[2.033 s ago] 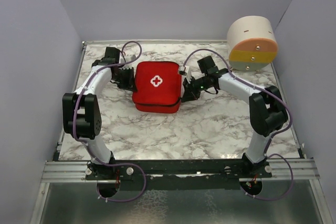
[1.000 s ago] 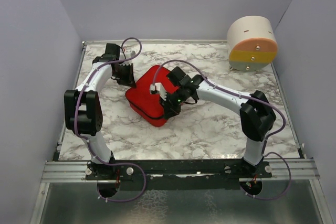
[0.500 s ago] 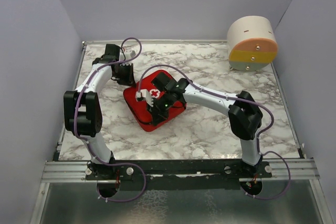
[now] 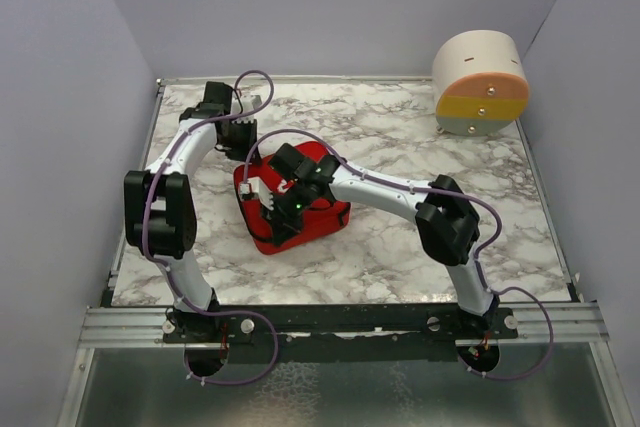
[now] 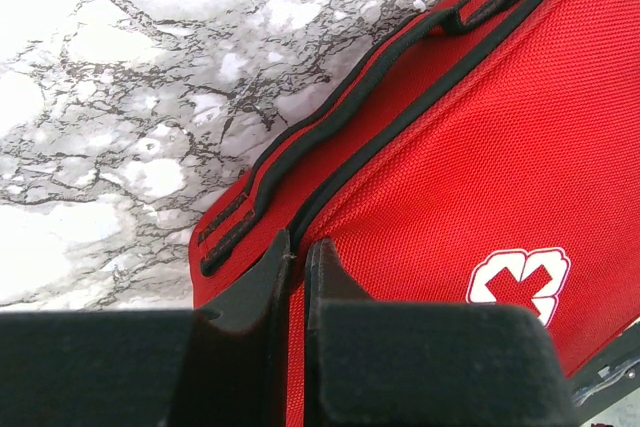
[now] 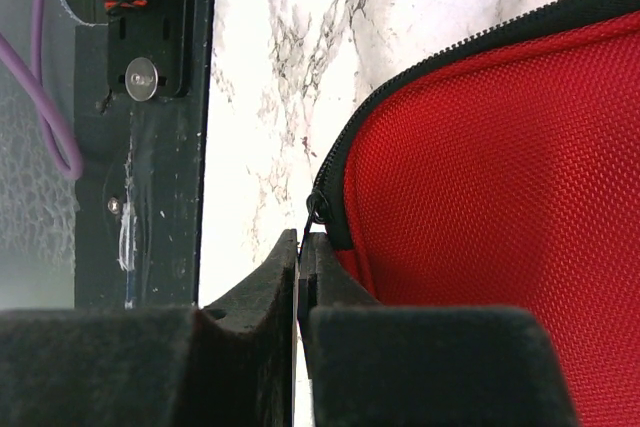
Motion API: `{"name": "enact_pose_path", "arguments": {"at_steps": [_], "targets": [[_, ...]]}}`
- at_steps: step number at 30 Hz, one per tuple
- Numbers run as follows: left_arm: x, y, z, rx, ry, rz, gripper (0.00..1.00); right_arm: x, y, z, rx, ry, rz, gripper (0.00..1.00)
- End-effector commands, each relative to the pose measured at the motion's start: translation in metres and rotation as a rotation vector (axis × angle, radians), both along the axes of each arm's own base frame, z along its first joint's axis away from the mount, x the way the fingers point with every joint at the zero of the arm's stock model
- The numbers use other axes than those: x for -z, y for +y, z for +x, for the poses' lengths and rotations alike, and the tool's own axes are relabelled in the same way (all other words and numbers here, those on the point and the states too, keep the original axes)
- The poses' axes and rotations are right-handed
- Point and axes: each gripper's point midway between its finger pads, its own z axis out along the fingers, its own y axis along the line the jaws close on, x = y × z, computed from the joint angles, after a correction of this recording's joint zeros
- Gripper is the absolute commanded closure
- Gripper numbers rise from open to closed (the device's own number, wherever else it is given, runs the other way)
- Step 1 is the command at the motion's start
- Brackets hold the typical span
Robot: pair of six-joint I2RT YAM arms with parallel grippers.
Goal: Organize the medicine kit
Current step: Zip the medicine box at the center of the board.
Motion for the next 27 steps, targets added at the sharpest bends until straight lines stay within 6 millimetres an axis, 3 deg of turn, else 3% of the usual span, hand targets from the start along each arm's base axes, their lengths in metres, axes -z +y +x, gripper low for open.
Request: {"name": "enact_pose_path", "arguments": {"at_steps": [1, 4, 13, 18, 22, 25, 27], "targets": [[0.024, -0.010, 0.005, -0.025, 0.054, 0.009, 1.00, -0.026, 0.026, -0.014, -0.061, -0.023, 0.137, 0.99], [0.026, -0.012, 0.010, -0.016, 0.044, 0.003, 1.00, -0.021, 0.020, -0.014, -0.036, -0.035, 0.142, 0.99], [0.029, -0.032, 0.034, 0.030, 0.026, -0.021, 1.00, -0.015, 0.041, -0.003, -0.055, -0.046, 0.162, 0.99], [0.031, -0.041, 0.039, 0.045, 0.023, -0.034, 1.00, -0.017, 0.041, 0.005, -0.021, -0.093, 0.159, 0.99], [0.033, -0.042, 0.041, 0.048, 0.021, -0.041, 1.00, -0.027, 0.032, 0.013, 0.035, -0.159, 0.162, 0.88], [0.033, -0.044, 0.045, 0.056, 0.015, -0.047, 1.00, -0.053, 0.021, 0.018, 0.078, -0.232, 0.188, 0.68], [0.032, -0.045, 0.048, 0.060, 0.010, -0.050, 1.00, -0.066, 0.009, 0.025, 0.128, -0.303, 0.186, 0.62]]}}
